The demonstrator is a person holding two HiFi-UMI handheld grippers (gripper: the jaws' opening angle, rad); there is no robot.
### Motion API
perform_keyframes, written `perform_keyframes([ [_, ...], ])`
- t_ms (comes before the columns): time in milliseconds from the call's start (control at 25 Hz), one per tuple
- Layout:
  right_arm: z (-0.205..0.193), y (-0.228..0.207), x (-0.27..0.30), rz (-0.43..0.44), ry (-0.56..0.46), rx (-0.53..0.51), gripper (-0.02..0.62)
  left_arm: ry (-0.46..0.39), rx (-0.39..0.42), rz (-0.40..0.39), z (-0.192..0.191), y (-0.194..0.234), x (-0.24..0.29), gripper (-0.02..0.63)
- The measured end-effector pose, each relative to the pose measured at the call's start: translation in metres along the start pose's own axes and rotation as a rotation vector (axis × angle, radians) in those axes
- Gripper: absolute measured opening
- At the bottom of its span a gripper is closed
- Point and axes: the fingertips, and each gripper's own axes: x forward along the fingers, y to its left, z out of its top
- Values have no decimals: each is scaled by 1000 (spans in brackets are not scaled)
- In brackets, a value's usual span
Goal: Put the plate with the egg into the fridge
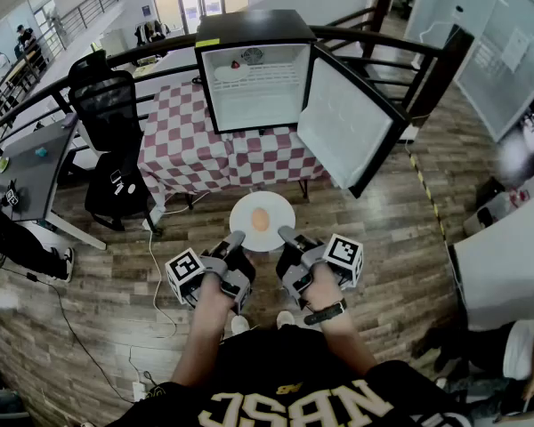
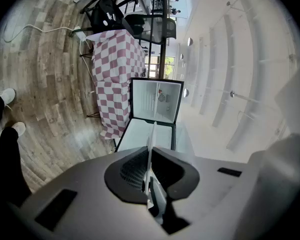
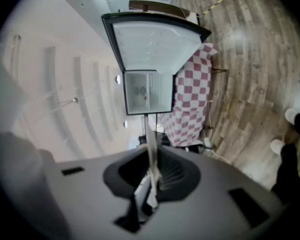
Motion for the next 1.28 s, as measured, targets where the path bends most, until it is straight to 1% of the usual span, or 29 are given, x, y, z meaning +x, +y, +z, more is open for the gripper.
perform_keyframes([
  [240,6,3,-7,5,8,-5,40,1,0,0,-9,-4,4,34],
  [480,17,3,-12,19,44,-4,40,-14,-8,-9,-18,-3,12,34],
  [760,35,6,-28,33,63,-2,41,-27,-14,-21,-40,-4,22,34],
  [880,40,5,-34,39,72,-4,41,-47,-11,-14,-49,-2,24,34],
  [1000,43,1,-40,11,60,-37,43,-72,-23,9,-55,6,23,34],
  [1120,44,-4,-41,-25,47,-73,43,-97,-27,30,-50,21,22,34],
  [1280,48,-5,-39,-12,55,-43,43,-98,-24,35,-58,15,23,34],
])
